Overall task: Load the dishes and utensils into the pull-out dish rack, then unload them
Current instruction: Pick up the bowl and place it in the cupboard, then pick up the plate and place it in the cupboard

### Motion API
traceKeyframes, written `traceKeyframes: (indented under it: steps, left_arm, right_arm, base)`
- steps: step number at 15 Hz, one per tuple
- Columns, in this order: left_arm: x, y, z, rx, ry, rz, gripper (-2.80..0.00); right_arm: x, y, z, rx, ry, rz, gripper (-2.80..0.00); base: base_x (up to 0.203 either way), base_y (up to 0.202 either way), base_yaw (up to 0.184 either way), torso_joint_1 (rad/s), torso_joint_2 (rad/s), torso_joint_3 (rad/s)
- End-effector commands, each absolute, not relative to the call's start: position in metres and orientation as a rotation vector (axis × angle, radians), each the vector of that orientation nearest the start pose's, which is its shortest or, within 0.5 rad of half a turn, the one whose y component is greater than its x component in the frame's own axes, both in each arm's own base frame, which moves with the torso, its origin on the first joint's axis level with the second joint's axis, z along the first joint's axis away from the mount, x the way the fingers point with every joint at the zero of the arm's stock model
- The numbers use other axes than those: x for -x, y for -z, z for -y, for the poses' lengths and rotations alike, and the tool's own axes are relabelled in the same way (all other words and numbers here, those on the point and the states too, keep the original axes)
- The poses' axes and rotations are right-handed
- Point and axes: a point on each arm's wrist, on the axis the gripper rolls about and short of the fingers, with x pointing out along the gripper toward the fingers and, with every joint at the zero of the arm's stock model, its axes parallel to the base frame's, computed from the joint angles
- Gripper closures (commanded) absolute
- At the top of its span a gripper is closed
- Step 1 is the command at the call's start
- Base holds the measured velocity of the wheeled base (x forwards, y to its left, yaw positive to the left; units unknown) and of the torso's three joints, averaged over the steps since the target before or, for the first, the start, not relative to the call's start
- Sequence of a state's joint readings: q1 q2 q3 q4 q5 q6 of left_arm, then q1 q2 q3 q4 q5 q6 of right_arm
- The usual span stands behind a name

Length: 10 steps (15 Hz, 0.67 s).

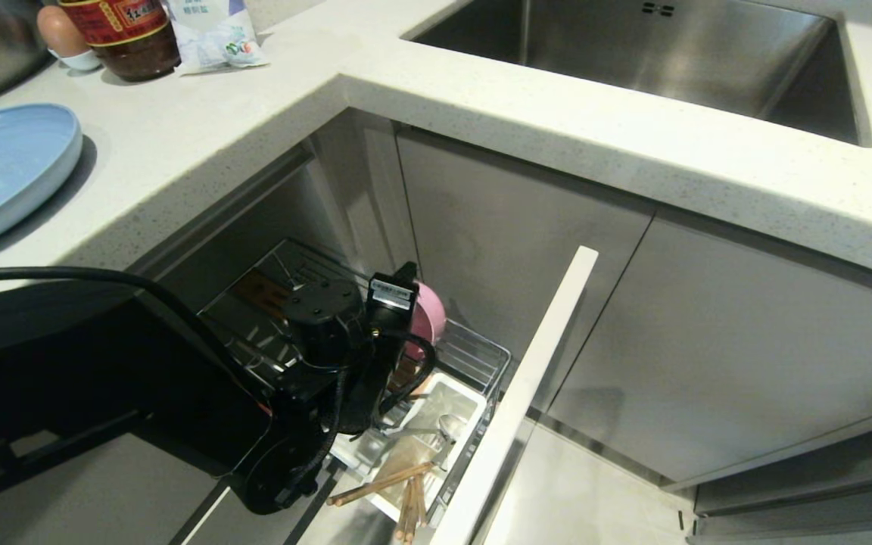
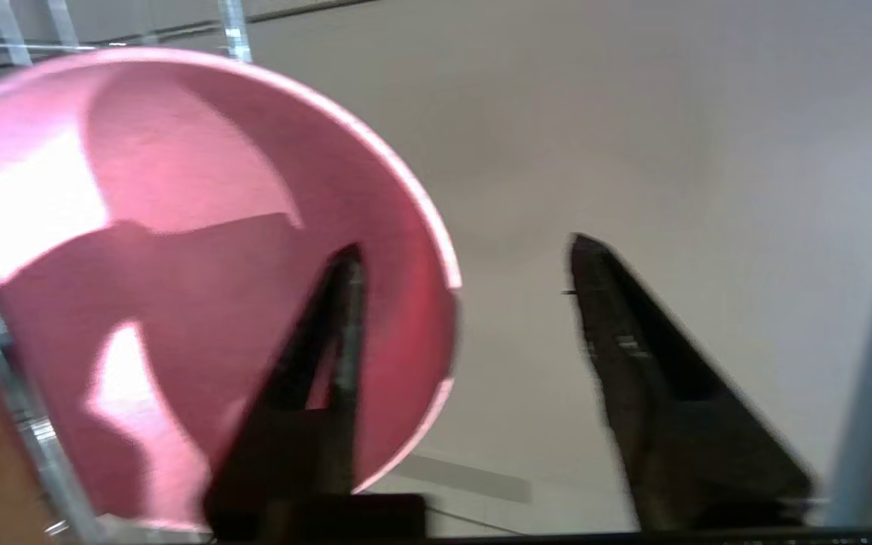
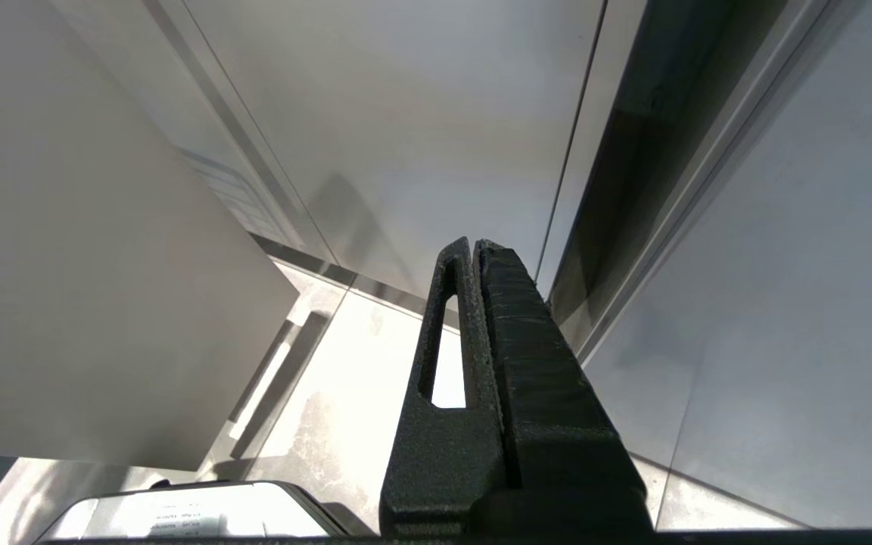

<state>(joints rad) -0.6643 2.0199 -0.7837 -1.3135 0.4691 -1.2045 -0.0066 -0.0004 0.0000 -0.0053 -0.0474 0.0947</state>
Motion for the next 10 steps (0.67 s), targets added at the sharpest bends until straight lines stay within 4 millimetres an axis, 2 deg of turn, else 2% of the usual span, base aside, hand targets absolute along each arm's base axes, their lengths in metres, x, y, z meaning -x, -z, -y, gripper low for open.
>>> traceKeyframes:
  steps: [1,6,10]
  left_arm:
    - [-0.286,-0.143,0.212,1.244,0.201,-0.065,-2.8]
    - [-0.27,-0.159,0.21,1.204,0.144,-0.109,-2.8]
    - [-0.242,-0.189,0.209,1.194,0.144,-0.127,-2.8]
  right_arm:
    - [0.023,-0.076,0.001,-0.095,0.053,0.012,0.0]
    - [0.023,-0.076,0.001,-0.095,0.053,0.012,0.0]
    - [0.023,-0.076,0.001,-0.095,0.053,0.012,0.0]
  base:
    - [0.0,0.0,0.0,0.0,0.0,0.0]
    - [0.0,0.0,0.0,0.0,0.0,0.0]
    - [0.0,0.0,0.0,0.0,0.0,0.0]
